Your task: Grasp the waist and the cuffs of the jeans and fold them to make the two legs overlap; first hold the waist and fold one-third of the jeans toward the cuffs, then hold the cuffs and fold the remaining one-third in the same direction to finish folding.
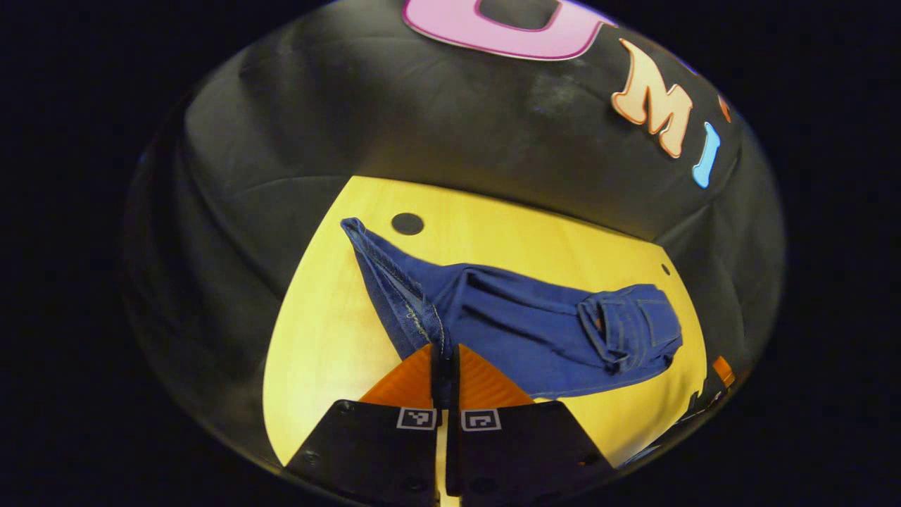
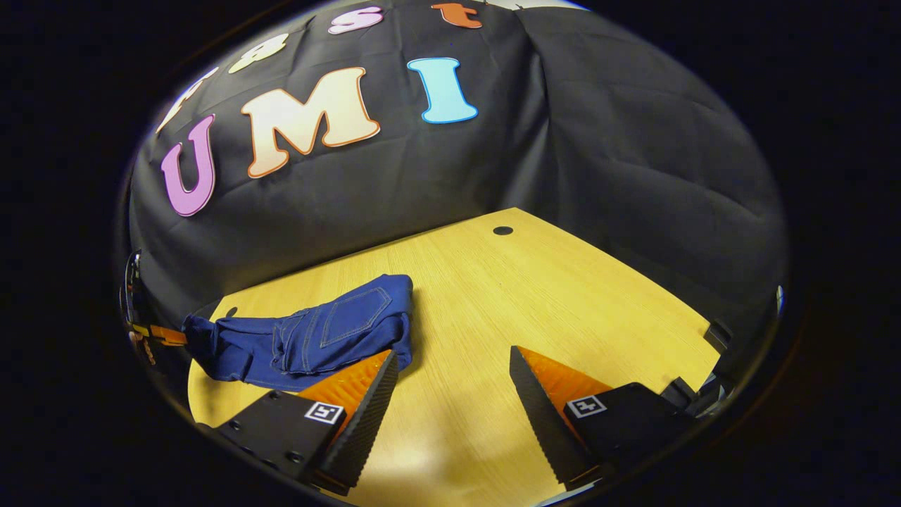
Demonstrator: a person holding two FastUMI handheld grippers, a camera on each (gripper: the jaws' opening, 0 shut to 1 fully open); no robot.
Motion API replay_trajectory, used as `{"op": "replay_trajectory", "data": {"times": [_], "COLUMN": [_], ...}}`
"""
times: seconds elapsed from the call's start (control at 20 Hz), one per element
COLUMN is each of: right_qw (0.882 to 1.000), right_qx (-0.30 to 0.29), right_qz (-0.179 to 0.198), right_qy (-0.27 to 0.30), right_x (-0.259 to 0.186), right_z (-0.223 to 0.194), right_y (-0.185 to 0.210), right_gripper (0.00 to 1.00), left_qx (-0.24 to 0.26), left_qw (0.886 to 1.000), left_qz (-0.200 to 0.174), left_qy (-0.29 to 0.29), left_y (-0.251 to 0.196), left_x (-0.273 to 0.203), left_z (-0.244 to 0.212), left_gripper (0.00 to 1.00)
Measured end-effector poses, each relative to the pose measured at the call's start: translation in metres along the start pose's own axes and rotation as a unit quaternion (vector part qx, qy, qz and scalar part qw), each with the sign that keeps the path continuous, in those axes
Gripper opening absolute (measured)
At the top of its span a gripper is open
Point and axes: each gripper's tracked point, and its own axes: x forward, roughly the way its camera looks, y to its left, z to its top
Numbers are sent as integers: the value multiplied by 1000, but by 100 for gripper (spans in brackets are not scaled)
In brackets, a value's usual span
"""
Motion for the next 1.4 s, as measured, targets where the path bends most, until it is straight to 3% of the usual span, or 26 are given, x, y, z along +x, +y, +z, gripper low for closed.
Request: {"op": "replay_trajectory", "data": {"times": [0.05,0.15,0.25,0.5,0.75,0.8,0.95,1.0,1.05,1.2,1.25,1.4], "right_qw": [1000,1000,999,999,998,998,997,997,997,997,997,997], "right_qx": [6,19,28,25,26,26,17,13,10,4,3,4], "right_qz": [6,17,22,30,54,60,73,75,77,79,79,77], "right_qy": [0,1,3,6,7,9,17,18,20,24,24,26], "right_x": [0,1,0,5,14,14,15,16,16,15,16,17], "right_z": [2,3,4,13,15,15,11,10,9,7,7,5], "right_y": [-6,-18,-37,-73,-82,-81,-81,-81,-82,-82,-83,-84], "right_gripper": [99,94,98,98,98,93,93,98,93,93,98,98], "left_qx": [2,9,21,44,87,94,113,122,133,188,202,221], "left_qw": [1000,1000,1000,997,992,989,981,979,977,971,969,967], "left_qz": [-4,-13,-19,-64,-95,-113,-157,-165,-169,-146,-136,-110], "left_qy": [-3,-8,-13,-24,-11,-10,2,8,13,29,36,61], "left_y": [-18,-53,-88,-198,-300,-325,-395,-414,-431,-452,-454,-446], "left_x": [0,0,2,13,39,43,49,53,58,83,91,104], "left_z": [3,5,7,11,-13,-19,-37,-46,-55,-88,-102,-135], "left_gripper": [0,0,0,0,0,0,0,0,0,0,0,0]}}
